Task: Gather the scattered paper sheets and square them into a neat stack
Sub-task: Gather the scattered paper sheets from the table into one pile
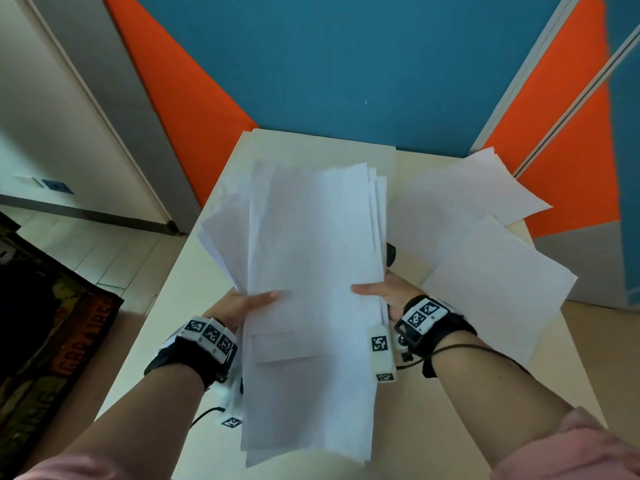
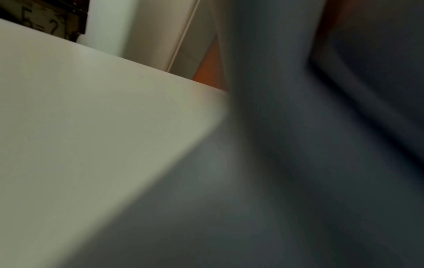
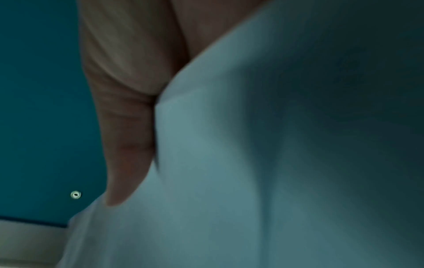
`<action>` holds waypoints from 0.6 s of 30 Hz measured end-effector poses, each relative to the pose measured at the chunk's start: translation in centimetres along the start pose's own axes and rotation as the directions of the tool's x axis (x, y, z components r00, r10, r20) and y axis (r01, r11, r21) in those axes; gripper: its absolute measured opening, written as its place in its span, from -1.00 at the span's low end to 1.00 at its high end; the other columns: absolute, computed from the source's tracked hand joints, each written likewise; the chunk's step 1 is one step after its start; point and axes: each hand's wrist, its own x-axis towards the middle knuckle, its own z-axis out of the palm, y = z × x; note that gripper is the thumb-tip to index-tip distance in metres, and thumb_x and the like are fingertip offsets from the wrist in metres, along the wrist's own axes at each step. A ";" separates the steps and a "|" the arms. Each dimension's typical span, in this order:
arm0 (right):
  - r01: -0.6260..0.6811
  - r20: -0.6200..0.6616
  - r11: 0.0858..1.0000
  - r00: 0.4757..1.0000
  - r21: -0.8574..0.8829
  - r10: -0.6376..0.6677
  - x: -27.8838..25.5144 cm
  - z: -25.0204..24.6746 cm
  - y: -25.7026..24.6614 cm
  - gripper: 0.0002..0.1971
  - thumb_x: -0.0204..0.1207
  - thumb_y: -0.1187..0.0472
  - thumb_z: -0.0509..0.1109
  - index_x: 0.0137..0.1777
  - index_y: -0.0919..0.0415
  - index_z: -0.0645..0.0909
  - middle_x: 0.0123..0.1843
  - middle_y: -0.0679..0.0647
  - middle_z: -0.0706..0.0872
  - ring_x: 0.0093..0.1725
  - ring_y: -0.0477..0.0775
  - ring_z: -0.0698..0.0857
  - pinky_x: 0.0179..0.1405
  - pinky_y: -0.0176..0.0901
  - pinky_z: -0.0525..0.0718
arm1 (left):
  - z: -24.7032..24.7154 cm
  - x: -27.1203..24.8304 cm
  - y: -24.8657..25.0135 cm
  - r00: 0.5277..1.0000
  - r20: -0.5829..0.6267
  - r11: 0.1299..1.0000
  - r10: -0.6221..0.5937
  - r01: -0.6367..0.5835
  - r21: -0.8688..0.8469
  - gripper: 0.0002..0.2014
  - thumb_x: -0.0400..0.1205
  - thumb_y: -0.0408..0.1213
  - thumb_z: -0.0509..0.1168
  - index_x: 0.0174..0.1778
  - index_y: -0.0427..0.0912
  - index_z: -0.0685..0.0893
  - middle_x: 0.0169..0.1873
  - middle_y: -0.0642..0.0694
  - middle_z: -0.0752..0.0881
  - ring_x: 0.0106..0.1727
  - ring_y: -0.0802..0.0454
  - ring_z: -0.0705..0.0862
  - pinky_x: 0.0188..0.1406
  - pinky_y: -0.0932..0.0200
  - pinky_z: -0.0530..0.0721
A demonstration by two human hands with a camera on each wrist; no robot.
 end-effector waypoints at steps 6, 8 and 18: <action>0.053 -0.102 0.998 0.993 -0.030 -0.055 -1.4 -0.5 0.3 -0.41 0.20 0.30 0.64 0.26 0.32 0.58 0.24 0.24 0.70 -0.05 -0.06 0.72 -0.06 -0.36 0.71 | 2.2 1.9 -0.7 0.967 -0.252 0.983 0.024 0.024 0.183 -0.57 0.51 -0.48 0.40 0.27 -0.58 0.53 0.13 -0.43 0.66 -0.06 -0.21 0.66 0.08 -0.01 0.57; 0.066 -0.188 0.996 0.979 -0.065 -0.077 -1.6 -1.3 0.4 -0.53 0.42 0.51 0.41 0.36 0.40 0.50 0.37 0.30 0.60 0.08 0.07 0.67 0.14 -0.23 0.63 | 3.4 2.8 -0.8 0.947 -0.312 0.963 0.076 0.012 0.270 -0.57 0.53 -0.47 0.38 0.28 -0.58 0.52 0.08 -0.42 0.66 0.06 -0.29 0.66 0.04 0.03 0.55; -0.244 -0.808 0.928 0.582 -0.282 -0.093 -3.1 -12.8 2.1 -0.71 0.50 0.24 0.34 0.22 0.21 0.61 0.29 0.27 0.65 0.21 0.26 0.64 0.14 -0.08 0.58 | 6.5 6.7 -0.5 0.906 -0.394 0.962 0.155 -0.048 0.269 -0.62 0.51 -0.48 0.37 0.22 -0.57 0.58 0.16 -0.48 0.68 0.19 -0.36 0.67 0.16 -0.09 0.60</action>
